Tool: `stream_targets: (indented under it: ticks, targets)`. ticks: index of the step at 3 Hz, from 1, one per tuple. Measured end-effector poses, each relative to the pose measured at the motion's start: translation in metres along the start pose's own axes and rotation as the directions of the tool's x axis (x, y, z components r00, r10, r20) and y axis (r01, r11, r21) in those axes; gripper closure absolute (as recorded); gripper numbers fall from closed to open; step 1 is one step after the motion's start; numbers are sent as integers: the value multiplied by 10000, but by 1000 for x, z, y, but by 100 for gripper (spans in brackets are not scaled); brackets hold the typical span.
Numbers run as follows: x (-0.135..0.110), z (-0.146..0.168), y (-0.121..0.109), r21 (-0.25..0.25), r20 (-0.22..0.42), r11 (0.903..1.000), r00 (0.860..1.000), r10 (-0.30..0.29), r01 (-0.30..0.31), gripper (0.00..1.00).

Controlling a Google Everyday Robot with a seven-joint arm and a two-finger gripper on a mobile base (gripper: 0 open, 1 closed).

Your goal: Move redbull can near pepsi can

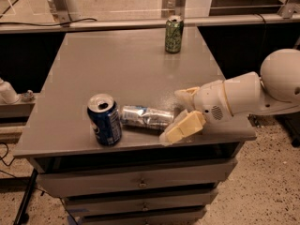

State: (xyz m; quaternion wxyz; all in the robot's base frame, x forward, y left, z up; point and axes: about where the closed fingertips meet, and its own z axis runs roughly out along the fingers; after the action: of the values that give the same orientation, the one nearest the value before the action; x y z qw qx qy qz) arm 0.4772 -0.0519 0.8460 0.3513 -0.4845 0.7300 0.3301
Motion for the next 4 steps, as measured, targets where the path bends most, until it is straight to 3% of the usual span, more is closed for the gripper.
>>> stream_targets:
  ticks: [1,2,3,4]
  targets:
    - [0,0,0,24,-12,10000,10000,4,-4,0]
    - [-4,-21,-11,823,-17,9965,9999,-164,165,0]
    - [-19,-66,-34,2169,-142,9739,9978,-654,669,0]
    - [-43,-129,-63,3804,-236,9169,9923,-1213,1211,0]
